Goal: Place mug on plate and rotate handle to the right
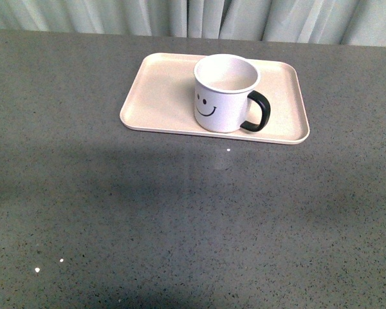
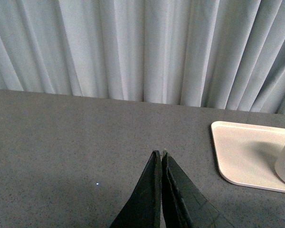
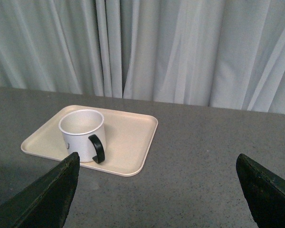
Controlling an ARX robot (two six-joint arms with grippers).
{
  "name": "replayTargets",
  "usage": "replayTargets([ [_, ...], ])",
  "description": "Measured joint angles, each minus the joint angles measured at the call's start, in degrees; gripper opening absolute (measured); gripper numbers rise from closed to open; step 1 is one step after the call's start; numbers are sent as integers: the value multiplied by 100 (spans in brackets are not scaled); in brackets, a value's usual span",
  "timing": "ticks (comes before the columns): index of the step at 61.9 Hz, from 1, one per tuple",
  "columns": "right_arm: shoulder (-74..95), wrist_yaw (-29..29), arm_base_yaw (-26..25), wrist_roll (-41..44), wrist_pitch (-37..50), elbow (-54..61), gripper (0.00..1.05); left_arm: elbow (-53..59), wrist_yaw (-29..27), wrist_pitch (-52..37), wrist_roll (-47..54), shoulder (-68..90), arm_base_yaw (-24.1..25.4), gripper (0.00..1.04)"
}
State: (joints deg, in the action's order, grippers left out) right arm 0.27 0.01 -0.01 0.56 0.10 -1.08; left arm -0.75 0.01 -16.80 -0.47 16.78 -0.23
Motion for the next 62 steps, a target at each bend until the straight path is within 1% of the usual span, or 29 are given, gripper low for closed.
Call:
replayTargets([
  [26, 0, 0, 0, 0, 0, 0, 96, -2, 0, 697, 0, -704, 0, 1],
  [28, 0, -2, 0, 2, 0, 0, 96, -2, -2, 1152, 0, -1029, 0, 1],
  [32, 0, 0, 0, 2, 0, 0, 96, -2, 0, 1606, 2, -1447, 2, 1],
  [45, 0, -2, 0, 2, 0, 0, 96, -2, 0, 1681, -2, -1580, 4, 2],
  [51, 0, 0, -2, 2, 0, 0, 96, -2, -2, 1681, 2, -1582, 4, 18],
  [55, 2, -2, -2, 2, -4, -2, 96, -2, 0, 1681, 2, -1582, 4, 31],
  [56, 111, -118, -35, -44, -170, -55, 96, -2, 0, 1681, 2, -1582, 4, 34],
  [58, 411, -490, -153, -76, -796, -304, 96, -2, -4, 1681, 2, -1582, 4, 39],
  [60, 1141, -824, -387, -66, -1574, -723, 96, -2, -2, 1681, 2, -1582, 4, 46],
  [61, 1355, -890, -448, -61, -1716, -828, 96, -2, 0, 1681, 2, -1582, 4, 48],
  [62, 1770, -990, -555, -26, -1860, -1014, 96, -2, 2, 1681, 2, -1582, 4, 53],
])
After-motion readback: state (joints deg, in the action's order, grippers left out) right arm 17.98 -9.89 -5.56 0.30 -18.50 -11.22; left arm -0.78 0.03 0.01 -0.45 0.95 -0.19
